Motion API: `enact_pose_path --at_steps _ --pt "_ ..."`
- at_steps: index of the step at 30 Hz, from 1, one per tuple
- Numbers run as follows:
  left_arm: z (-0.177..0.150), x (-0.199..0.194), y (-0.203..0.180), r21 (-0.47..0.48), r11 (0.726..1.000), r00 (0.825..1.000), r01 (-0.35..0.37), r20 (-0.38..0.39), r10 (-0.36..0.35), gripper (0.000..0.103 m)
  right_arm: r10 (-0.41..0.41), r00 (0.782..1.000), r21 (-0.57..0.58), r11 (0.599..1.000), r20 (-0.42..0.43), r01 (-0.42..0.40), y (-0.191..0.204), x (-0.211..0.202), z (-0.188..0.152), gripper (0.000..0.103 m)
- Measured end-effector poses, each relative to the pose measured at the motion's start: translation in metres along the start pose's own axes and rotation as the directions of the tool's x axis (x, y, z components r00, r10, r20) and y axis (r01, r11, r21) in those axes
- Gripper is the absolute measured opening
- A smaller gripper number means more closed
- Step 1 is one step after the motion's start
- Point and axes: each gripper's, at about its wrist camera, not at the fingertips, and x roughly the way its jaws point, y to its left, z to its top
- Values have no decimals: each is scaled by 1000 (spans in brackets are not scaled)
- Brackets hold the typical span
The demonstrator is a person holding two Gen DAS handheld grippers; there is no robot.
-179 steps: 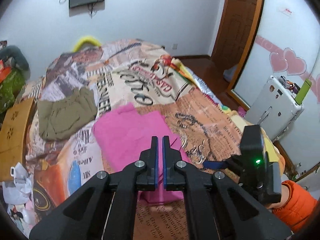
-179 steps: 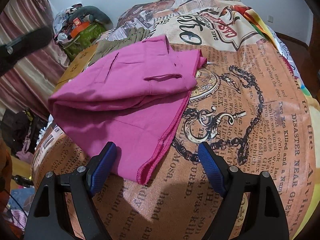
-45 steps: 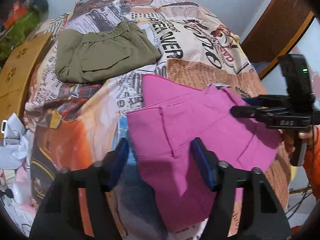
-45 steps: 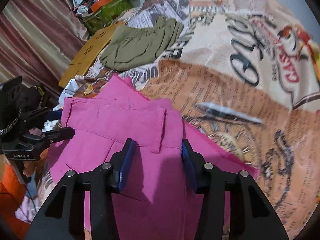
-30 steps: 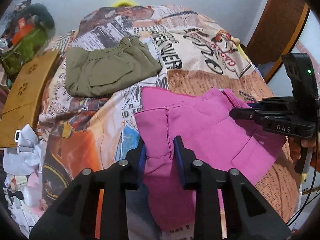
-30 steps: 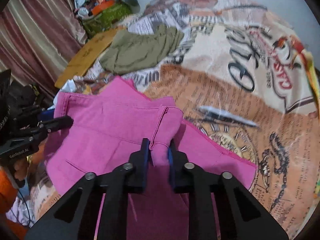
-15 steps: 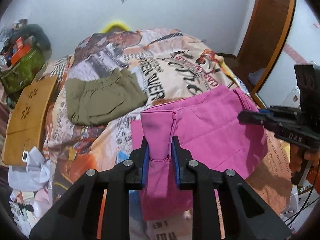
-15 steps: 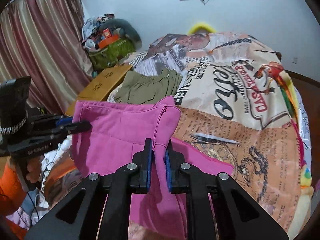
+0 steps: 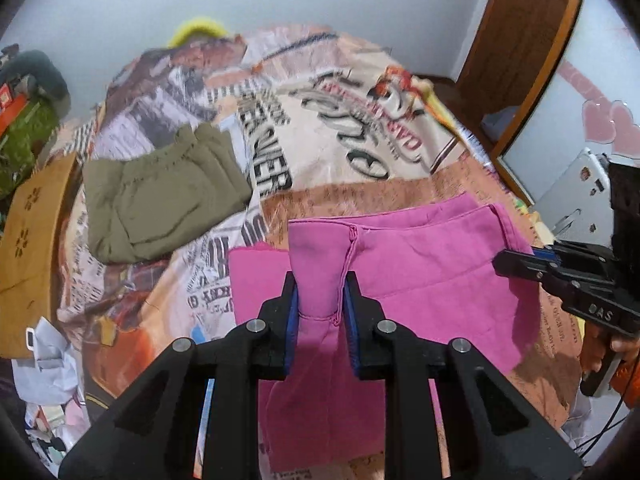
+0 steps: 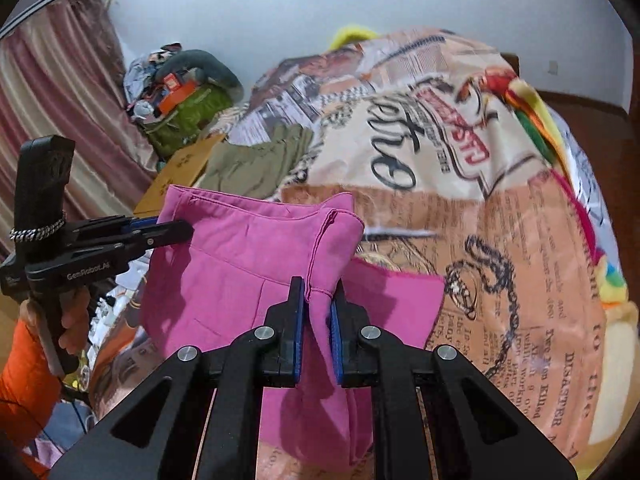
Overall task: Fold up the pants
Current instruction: 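Grasp the pink pants waistband with the right tool while the left tool grasps it too, then open both tools and smooth the folded pink pants flat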
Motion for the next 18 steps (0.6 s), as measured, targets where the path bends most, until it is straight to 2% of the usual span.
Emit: enact_pose_path --at_steps 4,6,9,13,15,18 --pt "-3 29 4 14 999 998 -29 -55 30 22 -13 999 24 1000 -34 13 -9 16 -4 10" --pt "-5 41 5 20 999 996 -45 -75 47 29 -14 999 49 999 -50 17 -15 23 -6 10" --pt "-8 51 7 39 997 995 -69 -76 72 38 -33 997 63 997 -73 37 -21 32 -10 11" --pt "-7 55 8 43 995 994 -93 -59 96 43 -72 994 41 996 -80 76 -20 35 -15 15" --pt "-7 56 9 41 991 991 -125 -52 127 57 -100 992 16 995 -76 101 -17 34 -18 19" --pt "-7 55 14 22 990 989 -141 -48 142 64 -140 987 -19 990 -73 139 -13 31 -20 22"
